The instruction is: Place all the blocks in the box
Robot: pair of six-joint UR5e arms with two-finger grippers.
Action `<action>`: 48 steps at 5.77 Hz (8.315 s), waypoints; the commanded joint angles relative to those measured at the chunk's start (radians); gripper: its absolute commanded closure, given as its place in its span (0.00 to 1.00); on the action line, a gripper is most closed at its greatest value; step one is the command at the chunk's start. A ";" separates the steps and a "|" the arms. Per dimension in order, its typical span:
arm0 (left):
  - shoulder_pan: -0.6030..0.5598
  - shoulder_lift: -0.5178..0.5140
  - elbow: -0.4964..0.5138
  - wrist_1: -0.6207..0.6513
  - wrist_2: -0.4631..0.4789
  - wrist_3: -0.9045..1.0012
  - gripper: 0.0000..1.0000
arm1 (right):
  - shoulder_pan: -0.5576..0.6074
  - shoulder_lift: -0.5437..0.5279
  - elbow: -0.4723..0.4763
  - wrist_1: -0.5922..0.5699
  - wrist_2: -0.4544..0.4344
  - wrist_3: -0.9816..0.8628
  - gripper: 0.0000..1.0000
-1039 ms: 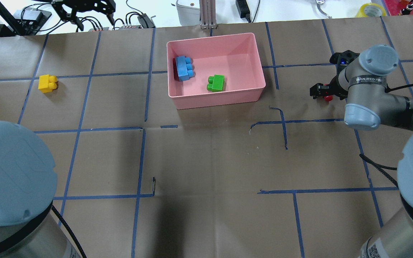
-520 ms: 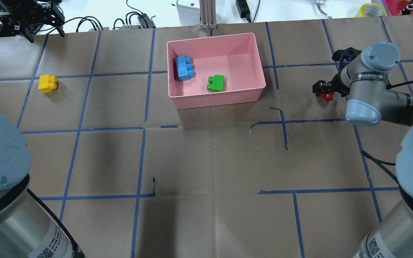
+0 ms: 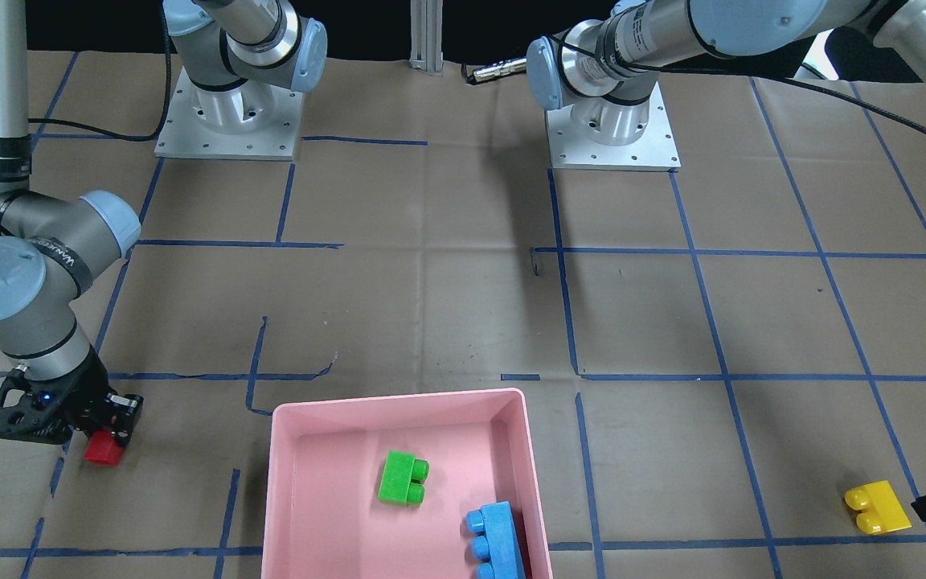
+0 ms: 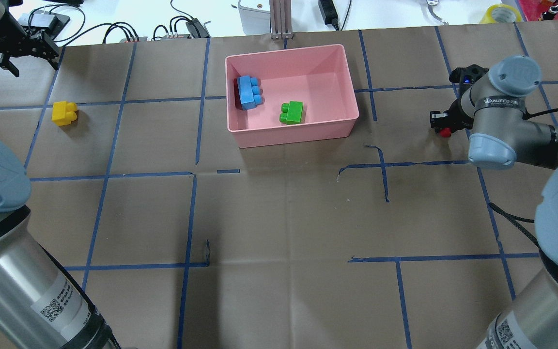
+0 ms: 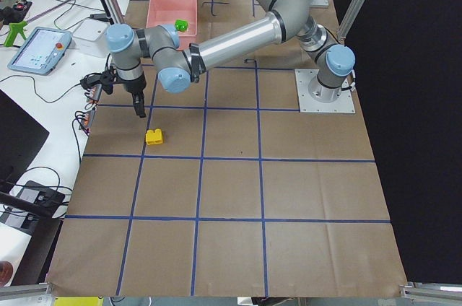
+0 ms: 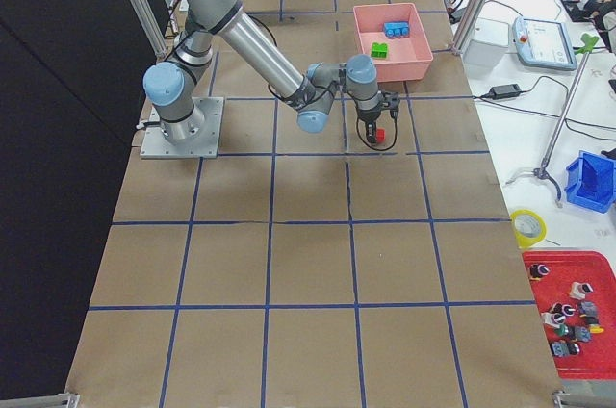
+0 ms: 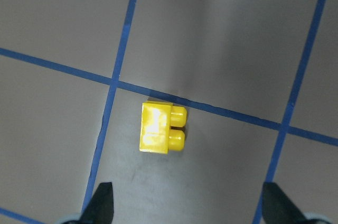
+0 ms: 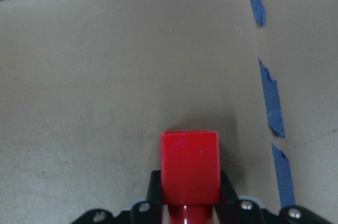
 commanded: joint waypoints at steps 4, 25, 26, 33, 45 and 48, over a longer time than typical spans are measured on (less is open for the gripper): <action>0.015 -0.092 -0.074 0.098 -0.042 0.079 0.00 | 0.072 -0.387 -0.149 0.712 -0.029 0.005 0.96; -0.268 0.134 -0.010 -0.116 -0.099 -0.226 1.00 | 0.331 -0.560 -0.233 1.026 -0.175 0.278 0.01; -0.351 0.121 -0.011 -0.114 -0.100 -0.311 1.00 | 0.331 -0.559 -0.239 1.024 -0.090 0.274 0.01; -0.668 -0.063 -0.017 0.051 -0.103 -0.669 0.56 | 0.337 -0.564 -0.237 1.042 0.005 0.242 0.00; -0.401 0.722 -0.550 -0.275 -0.112 -0.060 0.00 | 0.335 -0.560 -0.232 1.048 -0.029 0.245 0.00; -0.406 0.733 -0.557 -0.275 -0.109 -0.063 0.01 | 0.335 -0.560 -0.232 1.048 -0.032 0.244 0.00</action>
